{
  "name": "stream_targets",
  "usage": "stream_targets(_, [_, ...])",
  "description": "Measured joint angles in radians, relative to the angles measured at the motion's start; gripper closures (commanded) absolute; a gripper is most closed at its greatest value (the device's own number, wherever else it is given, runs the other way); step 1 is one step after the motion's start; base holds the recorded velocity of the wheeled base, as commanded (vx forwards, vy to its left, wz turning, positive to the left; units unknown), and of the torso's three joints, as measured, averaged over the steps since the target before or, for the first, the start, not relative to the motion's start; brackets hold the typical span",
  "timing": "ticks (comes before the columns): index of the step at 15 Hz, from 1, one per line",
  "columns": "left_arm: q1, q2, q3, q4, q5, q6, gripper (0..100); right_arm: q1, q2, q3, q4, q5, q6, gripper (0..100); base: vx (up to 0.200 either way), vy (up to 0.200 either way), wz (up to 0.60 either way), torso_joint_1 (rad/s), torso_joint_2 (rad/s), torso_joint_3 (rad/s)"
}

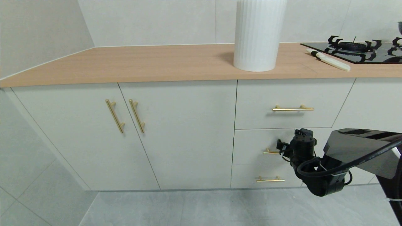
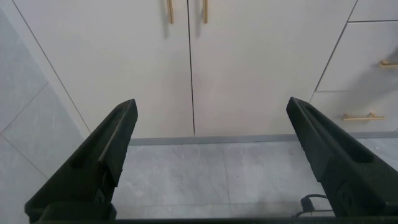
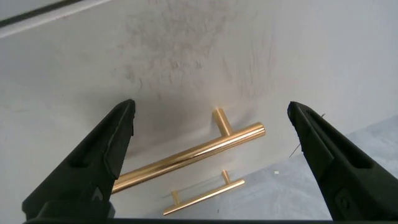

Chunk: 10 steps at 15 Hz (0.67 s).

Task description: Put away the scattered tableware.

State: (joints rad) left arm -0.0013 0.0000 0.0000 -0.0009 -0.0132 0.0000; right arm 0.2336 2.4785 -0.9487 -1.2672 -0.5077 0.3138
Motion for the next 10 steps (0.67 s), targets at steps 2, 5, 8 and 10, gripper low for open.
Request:
stream_targets(2, [-0.001,0.000,0.000,0.000,0.000,0.000,0,0.000,-0.023,0.035,0.004,0.006,-0.009,0,0.000,0.000,0.00,0.000,0.00,0.000])
stream_targets(5, [0.000,0.000,0.000,0.000,-0.001,0.000,0,0.004,-0.144,0.174,0.011,0.067,-0.065,0,0.000,0.000,0.00,0.000,0.00,0.000])
stream_targets(8, [0.000,0.000,0.000,0.000,-0.001,0.000,0,0.005,-0.350,0.313,0.071,0.129,-0.130,0,0.000,0.000,0.00,0.000,0.00,0.000])
stream_targets(10, [0.000,0.000,0.000,0.000,0.000,0.000,0,0.007,-0.513,0.388,0.136,0.139,-0.154,0,0.000,0.000,0.00,0.000,0.00,0.000])
